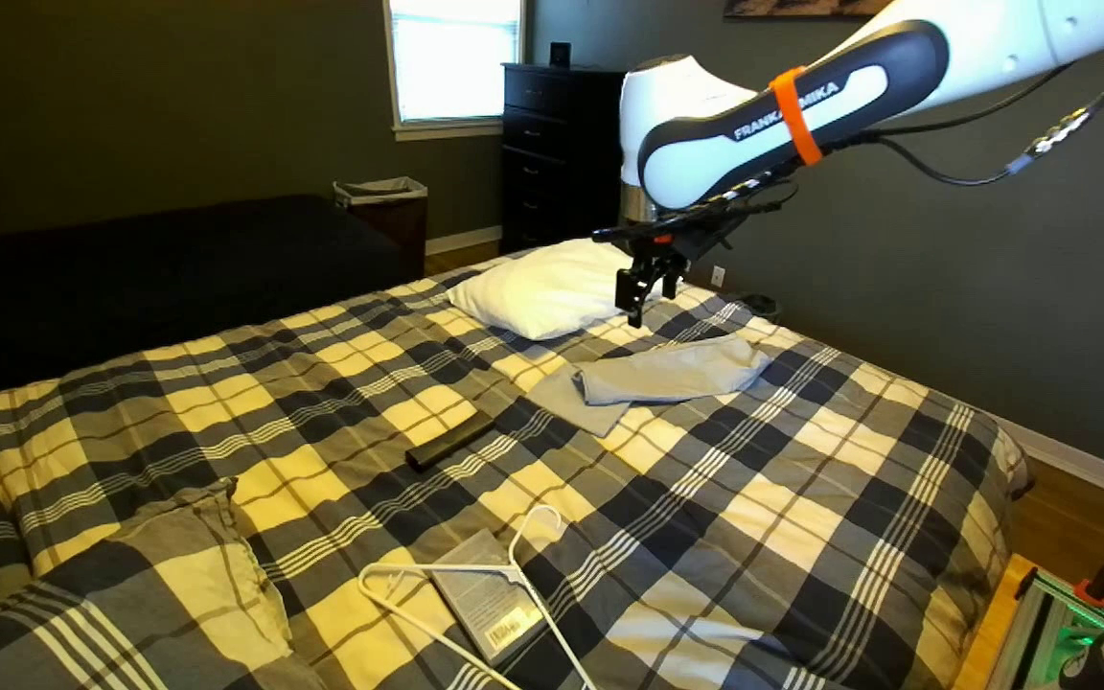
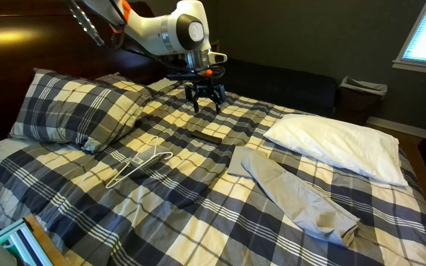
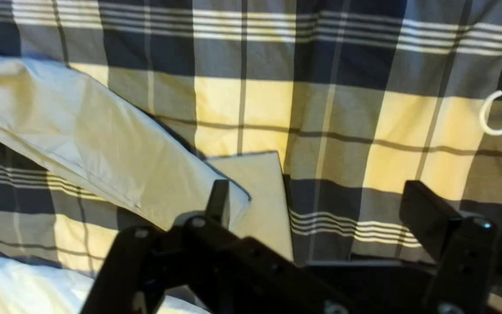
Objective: Pull the folded sheet to the left
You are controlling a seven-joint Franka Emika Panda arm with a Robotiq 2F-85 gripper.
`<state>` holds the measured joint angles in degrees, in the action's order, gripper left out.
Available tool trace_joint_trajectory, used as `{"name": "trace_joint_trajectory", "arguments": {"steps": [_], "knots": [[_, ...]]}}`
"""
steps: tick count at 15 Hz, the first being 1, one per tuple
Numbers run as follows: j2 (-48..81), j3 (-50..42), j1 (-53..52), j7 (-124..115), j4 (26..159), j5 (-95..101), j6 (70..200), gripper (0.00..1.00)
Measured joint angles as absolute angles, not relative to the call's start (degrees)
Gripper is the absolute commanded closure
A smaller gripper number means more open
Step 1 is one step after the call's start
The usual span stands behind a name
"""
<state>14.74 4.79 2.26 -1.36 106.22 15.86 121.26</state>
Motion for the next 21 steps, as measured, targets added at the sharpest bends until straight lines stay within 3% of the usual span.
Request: {"name": "trace_joint_trajectory", "arguments": {"steps": [5, 12, 21], "knots": [[31.42, 4.41, 2.51, 12.37, 91.74, 6.39, 123.15, 0.0], [50.51, 2.29, 2.41, 8.92, 71.87, 4.43, 110.35, 0.0], [56.07, 0.99, 2.63, 4.26, 61.62, 2.39, 102.23, 0.0]]}}
